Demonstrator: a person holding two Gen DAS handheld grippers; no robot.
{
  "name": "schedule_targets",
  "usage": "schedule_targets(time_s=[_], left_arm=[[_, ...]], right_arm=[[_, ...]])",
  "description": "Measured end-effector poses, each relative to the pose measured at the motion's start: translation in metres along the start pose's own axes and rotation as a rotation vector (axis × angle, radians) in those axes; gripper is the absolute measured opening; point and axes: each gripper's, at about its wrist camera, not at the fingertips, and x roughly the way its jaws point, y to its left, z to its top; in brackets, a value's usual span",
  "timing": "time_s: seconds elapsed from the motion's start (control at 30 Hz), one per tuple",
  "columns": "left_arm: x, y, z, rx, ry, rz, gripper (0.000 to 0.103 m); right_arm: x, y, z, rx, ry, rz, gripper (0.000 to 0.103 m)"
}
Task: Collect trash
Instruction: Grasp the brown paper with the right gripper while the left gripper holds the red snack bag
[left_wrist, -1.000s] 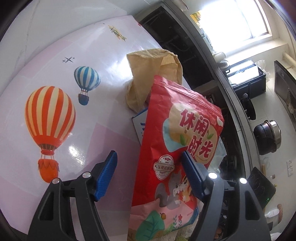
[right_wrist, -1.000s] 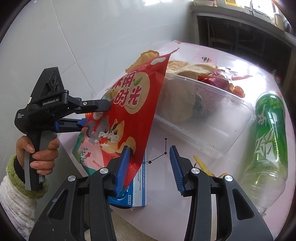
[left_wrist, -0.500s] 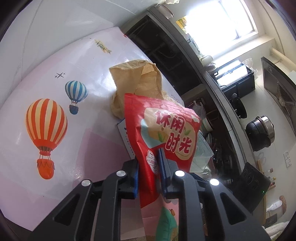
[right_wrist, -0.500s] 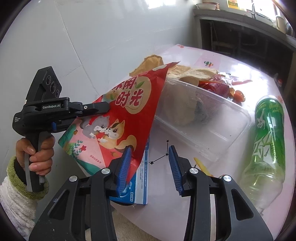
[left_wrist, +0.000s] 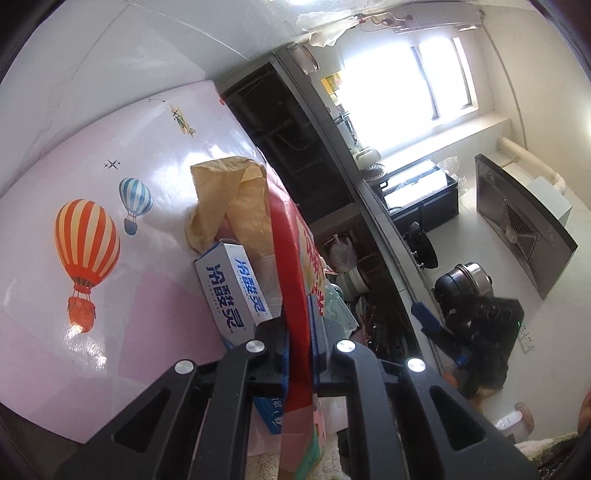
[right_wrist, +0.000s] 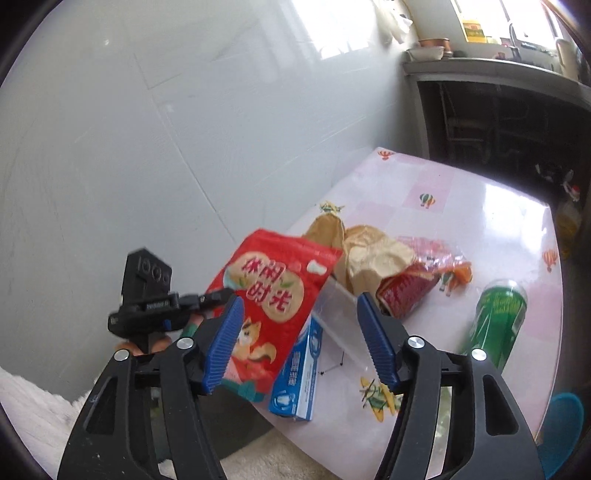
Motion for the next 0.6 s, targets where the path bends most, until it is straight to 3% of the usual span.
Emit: schedule_targets(time_s=[0.03, 0.13, 0.2, 0.27, 0.37, 0.5, 0.6], left_arm=[[-0.003, 0.0, -0.002, -0.002, -0.006, -0.005, 0.007], [-0.013, 0.0, -0.008, -0.003, -0.024, -0.016, 0.007], [-0.018, 0.001, -0.013, -0.009, -0.035, -0.017, 0.007], [-0.021, 0.004, -0.016, -0.021, -0.038, -0.02, 0.007], [-0.025, 0.009, -0.019, -0.035, -0.046, -0.017, 0.007], [-0.03, 0.016, -0.018, -0.043, -0.053, -0.017, 0.007], [-0.03, 0.018, -0.016, -0.044, -0.053, -0.015, 0.007]], right_arm=[[0.009, -0.004, 0.015, -0.002, 0.036, 0.028, 0.076], [0.046, -0.012, 0.054, 0.013, 0.15, 0.011, 0.083], [0.079, -0.014, 0.074, -0.002, 0.22, 0.026, 0.083], [0.117, -0.011, 0.088, -0.067, 0.291, -0.026, 0.084], [0.172, -0.009, 0.093, -0.17, 0.379, -0.149, 0.084], [0.228, -0.019, 0.09, -0.198, 0.485, -0.193, 0.083], [0.252, -0.021, 0.087, -0.242, 0.532, -0.229, 0.077]])
